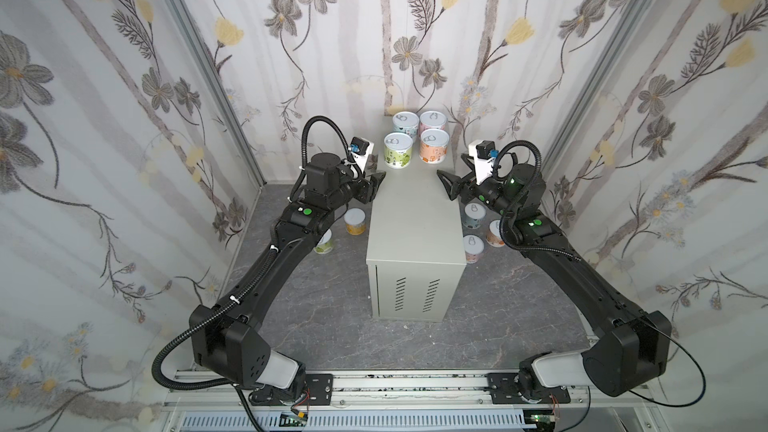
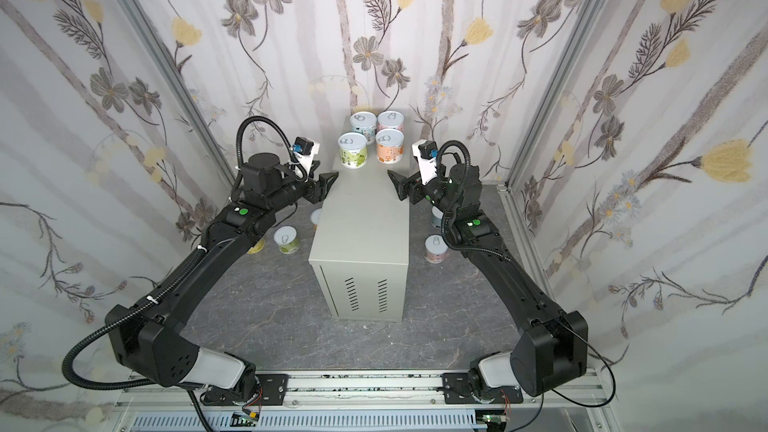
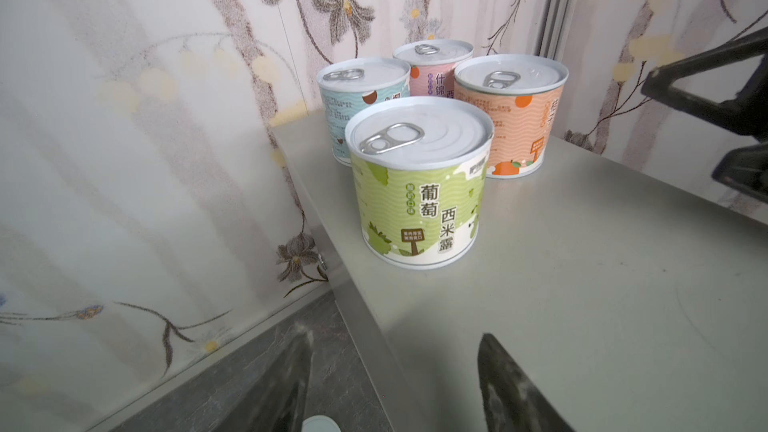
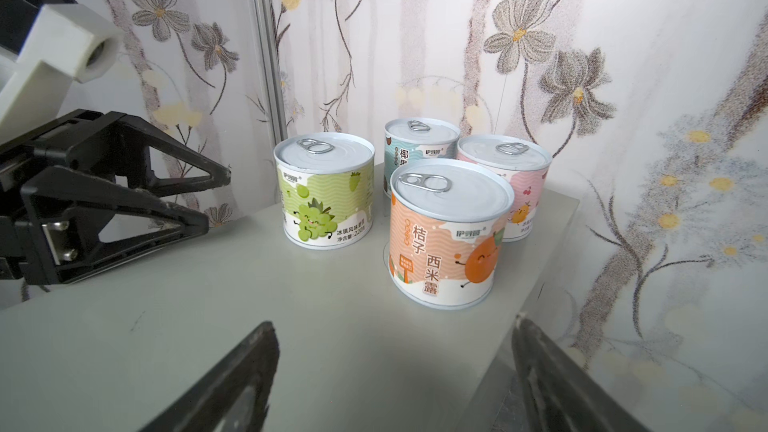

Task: Place and organize the canned foods onto the counter
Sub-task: 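Bring the right gripper to the orange can while the left holds the green can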

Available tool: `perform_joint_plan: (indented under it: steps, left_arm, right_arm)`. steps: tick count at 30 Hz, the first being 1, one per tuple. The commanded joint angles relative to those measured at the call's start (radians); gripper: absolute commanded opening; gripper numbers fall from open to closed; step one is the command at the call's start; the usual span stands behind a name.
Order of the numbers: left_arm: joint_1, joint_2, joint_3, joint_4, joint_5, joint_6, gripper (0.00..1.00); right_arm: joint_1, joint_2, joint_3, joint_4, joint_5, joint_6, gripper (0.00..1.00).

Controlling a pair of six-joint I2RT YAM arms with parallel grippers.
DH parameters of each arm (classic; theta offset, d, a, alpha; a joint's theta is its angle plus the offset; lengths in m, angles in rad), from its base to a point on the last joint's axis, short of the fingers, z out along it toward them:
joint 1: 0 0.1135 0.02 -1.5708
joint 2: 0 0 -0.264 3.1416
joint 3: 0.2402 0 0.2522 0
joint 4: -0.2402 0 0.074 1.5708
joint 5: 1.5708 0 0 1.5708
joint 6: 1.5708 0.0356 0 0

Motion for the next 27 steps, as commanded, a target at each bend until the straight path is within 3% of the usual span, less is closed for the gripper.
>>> perform_joint_plan:
  steps: [1,27]
  left_arm:
    - [0.010,0.017,-0.004,0.150,0.064,0.024,0.63]
    - [0.016,0.188,0.090,0.279,0.205,0.041,0.57]
  right_arm:
    - [0.017,0.017,0.013,0.084,0.047,-0.036,0.88]
    - [0.022,0.174,0.156,0.063,0.066,-0.056,0.85]
